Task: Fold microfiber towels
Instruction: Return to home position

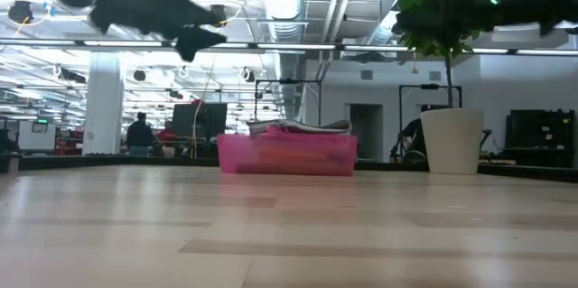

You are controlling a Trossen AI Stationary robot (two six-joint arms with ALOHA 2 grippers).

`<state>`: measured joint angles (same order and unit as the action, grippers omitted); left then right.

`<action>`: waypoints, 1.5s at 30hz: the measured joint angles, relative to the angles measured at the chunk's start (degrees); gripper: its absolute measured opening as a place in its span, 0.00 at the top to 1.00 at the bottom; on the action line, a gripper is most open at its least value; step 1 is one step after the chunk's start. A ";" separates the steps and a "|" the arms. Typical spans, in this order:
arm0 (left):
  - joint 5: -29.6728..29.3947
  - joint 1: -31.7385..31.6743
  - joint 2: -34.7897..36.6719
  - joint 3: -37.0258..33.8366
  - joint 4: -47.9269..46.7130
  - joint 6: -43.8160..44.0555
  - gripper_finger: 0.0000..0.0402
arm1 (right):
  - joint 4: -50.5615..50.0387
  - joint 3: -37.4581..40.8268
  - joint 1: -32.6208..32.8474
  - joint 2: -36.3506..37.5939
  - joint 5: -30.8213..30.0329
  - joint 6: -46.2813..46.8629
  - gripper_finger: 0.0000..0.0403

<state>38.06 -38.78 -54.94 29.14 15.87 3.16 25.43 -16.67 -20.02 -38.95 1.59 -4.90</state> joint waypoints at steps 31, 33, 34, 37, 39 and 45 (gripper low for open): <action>18.33 -9.94 23.89 -28.50 23.32 12.18 0.40 | -11.69 16.30 10.57 31.07 -14.46 10.99 0.70; 19.38 -9.61 23.89 -28.52 22.70 10.76 0.40 | -14.98 16.31 12.32 31.52 -19.81 11.53 0.70; 19.92 -9.27 23.89 -28.52 22.59 10.41 0.40 | -16.91 16.31 13.06 31.44 -22.16 11.98 0.70; 20.15 -8.09 23.87 -28.54 21.98 8.32 0.40 | -19.04 16.31 14.67 31.60 -28.24 12.52 0.70; 19.74 -7.53 23.87 -28.56 20.71 6.91 0.40 | -21.25 16.31 15.04 31.47 -29.75 12.60 0.70; 19.39 -6.05 23.87 -28.60 20.34 13.27 0.40 | -21.16 16.34 15.14 31.44 -29.81 12.48 0.70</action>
<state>57.45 -44.83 -31.07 0.54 36.21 16.42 4.27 -0.34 -4.89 -7.51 -28.22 7.58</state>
